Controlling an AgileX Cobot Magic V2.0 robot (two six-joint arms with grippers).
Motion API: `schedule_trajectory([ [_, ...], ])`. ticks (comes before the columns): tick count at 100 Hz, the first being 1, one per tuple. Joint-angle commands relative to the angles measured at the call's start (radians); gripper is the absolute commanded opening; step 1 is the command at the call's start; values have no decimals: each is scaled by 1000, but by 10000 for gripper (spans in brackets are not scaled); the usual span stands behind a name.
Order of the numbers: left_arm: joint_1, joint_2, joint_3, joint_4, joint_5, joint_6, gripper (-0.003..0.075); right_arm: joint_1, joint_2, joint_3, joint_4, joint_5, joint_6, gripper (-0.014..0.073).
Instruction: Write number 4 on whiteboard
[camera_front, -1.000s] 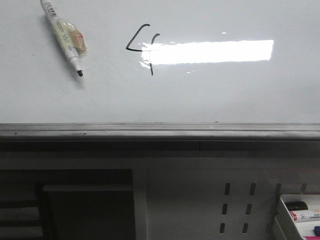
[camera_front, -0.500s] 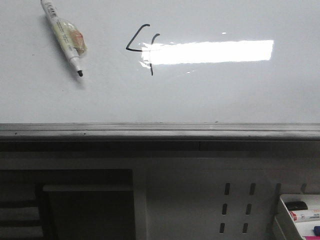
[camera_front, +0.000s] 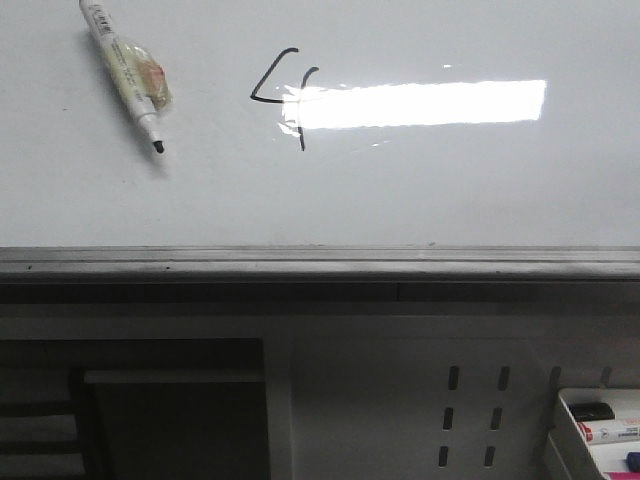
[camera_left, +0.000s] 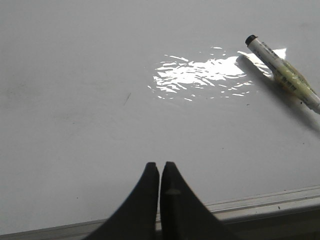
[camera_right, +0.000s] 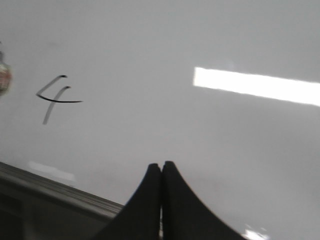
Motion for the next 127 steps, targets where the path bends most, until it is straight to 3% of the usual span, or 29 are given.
schedule_trajectory([
  [1, -4, -29, 29, 0, -72, -12, -20, -14, 32, -6, -346, -126, 302, -64],
  [6, -4, -29, 29, 0, -72, -12, -20, -24, 32, 19, -484, -153, 421, -64],
  [13, -4, -29, 29, 0, -72, -12, -20, -45, 32, 61, -583, -195, 514, -64],
  [32, -4, -29, 29, 0, -72, -12, -20, -106, -14, 145, -699, -214, 578, -64],
  [47, -4, -29, 29, 0, -72, -12, -20, -113, -57, 215, -704, -253, 587, -64],
  [127, -4, -29, 29, 0, -72, -12, -20, -113, -57, 212, -744, -229, 590, -64],
])
